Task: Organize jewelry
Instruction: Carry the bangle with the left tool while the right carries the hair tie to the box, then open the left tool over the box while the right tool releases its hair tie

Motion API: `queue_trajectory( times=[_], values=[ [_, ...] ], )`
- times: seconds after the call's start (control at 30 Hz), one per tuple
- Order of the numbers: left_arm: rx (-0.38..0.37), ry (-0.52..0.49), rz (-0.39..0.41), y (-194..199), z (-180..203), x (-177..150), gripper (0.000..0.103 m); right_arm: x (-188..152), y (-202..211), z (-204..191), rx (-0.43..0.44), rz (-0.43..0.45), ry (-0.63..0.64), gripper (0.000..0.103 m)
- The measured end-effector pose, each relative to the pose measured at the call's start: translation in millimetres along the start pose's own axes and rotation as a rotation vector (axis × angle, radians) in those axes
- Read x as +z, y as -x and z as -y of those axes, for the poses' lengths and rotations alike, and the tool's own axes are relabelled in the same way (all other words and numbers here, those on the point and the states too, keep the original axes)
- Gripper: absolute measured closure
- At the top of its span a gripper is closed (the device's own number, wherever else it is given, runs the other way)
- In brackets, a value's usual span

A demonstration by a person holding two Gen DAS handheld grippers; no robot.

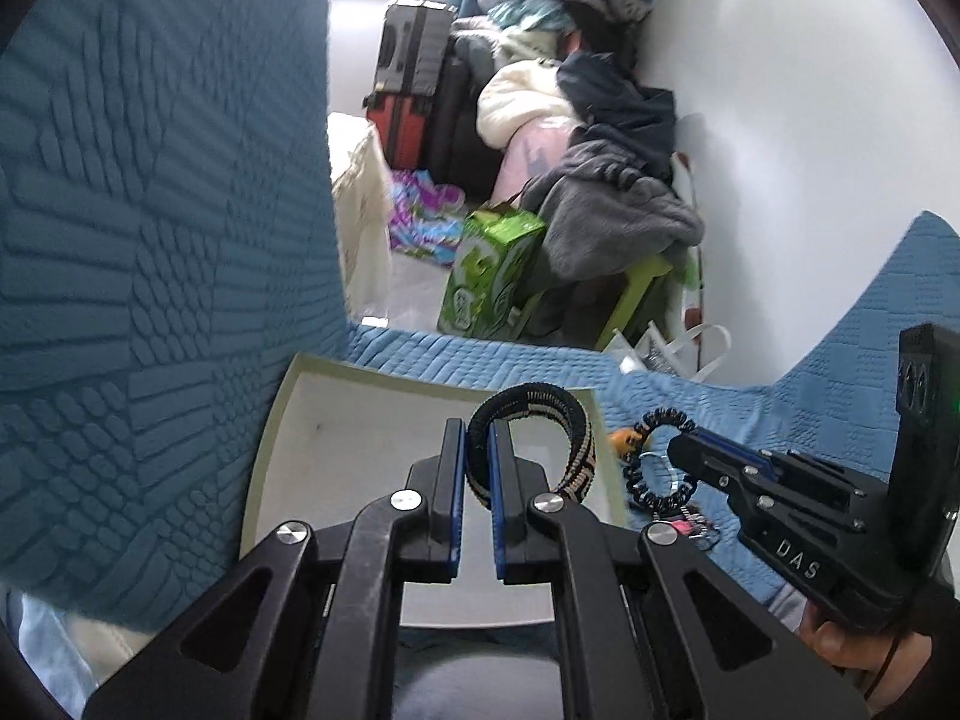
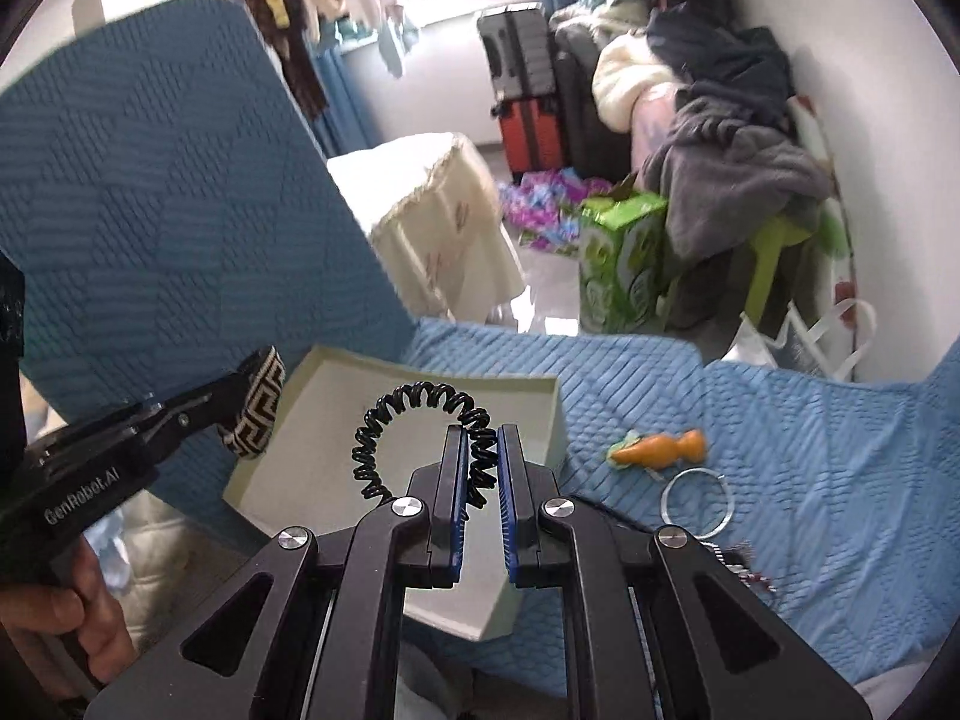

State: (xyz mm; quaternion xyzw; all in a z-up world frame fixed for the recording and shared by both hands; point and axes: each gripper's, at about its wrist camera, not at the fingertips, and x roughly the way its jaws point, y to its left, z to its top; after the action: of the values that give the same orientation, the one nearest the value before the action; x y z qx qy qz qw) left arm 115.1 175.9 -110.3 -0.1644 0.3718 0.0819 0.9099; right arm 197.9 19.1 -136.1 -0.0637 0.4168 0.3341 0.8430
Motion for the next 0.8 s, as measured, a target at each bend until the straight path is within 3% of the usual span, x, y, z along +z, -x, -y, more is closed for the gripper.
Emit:
queue_trajectory(
  times=[0.4,0.6,0.8],
  values=[
    [0.017,0.021,-0.118,-60,-34,-14,0.096,-9,-74,-5,-0.014,-0.135,0.022,0.095],
    [0.029,0.028,-0.163,-72,-38,-24,0.096,-12,-81,-10,-0.029,-0.134,0.072,0.093],
    [0.038,0.050,-0.145,-67,-37,-18,0.095,-11,-80,2,0.000,-0.154,0.024,0.093]
  ],
)
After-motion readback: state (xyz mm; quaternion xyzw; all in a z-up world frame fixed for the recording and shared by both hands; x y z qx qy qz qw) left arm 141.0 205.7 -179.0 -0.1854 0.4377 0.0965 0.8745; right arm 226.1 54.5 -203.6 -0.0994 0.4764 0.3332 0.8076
